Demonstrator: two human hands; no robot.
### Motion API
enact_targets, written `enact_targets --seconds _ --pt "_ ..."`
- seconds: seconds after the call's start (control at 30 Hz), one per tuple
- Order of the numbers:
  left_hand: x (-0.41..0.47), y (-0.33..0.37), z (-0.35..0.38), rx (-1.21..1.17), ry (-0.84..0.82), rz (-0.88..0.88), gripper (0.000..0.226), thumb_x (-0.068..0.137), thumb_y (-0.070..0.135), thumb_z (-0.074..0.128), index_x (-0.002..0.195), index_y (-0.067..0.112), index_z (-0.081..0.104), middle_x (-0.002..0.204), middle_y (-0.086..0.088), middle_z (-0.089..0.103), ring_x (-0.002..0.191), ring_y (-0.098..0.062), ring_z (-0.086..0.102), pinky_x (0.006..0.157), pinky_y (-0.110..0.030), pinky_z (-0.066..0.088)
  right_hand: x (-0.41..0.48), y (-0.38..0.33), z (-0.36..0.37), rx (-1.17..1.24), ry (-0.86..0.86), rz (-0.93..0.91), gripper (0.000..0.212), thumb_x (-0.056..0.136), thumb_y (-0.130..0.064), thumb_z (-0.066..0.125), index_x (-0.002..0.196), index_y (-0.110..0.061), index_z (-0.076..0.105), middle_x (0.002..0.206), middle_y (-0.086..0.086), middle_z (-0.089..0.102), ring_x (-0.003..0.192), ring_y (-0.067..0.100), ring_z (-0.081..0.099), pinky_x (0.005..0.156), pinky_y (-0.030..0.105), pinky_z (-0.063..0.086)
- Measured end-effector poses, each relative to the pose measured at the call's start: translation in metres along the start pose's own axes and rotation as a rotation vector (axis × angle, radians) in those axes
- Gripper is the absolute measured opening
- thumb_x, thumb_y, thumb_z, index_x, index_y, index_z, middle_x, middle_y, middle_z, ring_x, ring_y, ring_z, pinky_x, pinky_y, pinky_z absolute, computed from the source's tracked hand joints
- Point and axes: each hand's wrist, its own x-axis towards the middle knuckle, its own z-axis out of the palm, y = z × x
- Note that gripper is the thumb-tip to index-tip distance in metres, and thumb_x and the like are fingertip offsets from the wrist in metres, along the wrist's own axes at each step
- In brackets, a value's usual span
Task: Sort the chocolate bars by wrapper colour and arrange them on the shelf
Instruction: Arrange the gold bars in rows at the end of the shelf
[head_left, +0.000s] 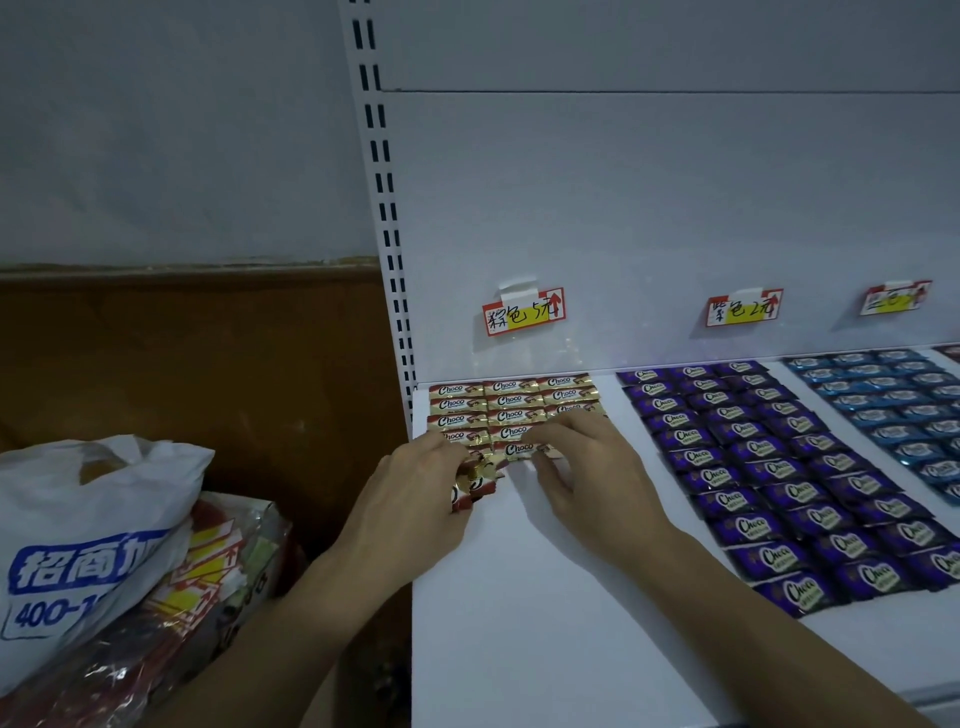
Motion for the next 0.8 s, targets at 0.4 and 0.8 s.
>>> enact_targets --seconds 0.4,0.8 --pt "0.017 0.041 -0.006 -1.06 0.06 -0.351 0.016 0.095 0.012 0.068 0.08 0.007 0.067 0.056 -0.009 0.057 0.04 -0.01 0.042 0.04 -0.021 0.031 0.014 -0.002 -0.026 1.052 -0.09 0.389 0.024 0.078 0.01 0.078 0.098 0.002 0.069 0.087 0.028 0.068 0.078 0.029 0.067 0.07 0.03 0.056" --pt "0.019 0.055 0.02 -0.051 -0.036 0.035 0.033 0.086 0.019 0.068 0.117 0.028 0.064 0.117 0.011 0.062 0.106 -0.014 0.059 0.079 -0.024 0.046 -0.008 0.03 -0.031 -0.177 0.032 0.042 0.023 0.08 -0.001 0.073 0.093 -0.02 0.08 0.085 -0.001 0.068 0.078 0.028 0.062 0.062 0.037 0.052"
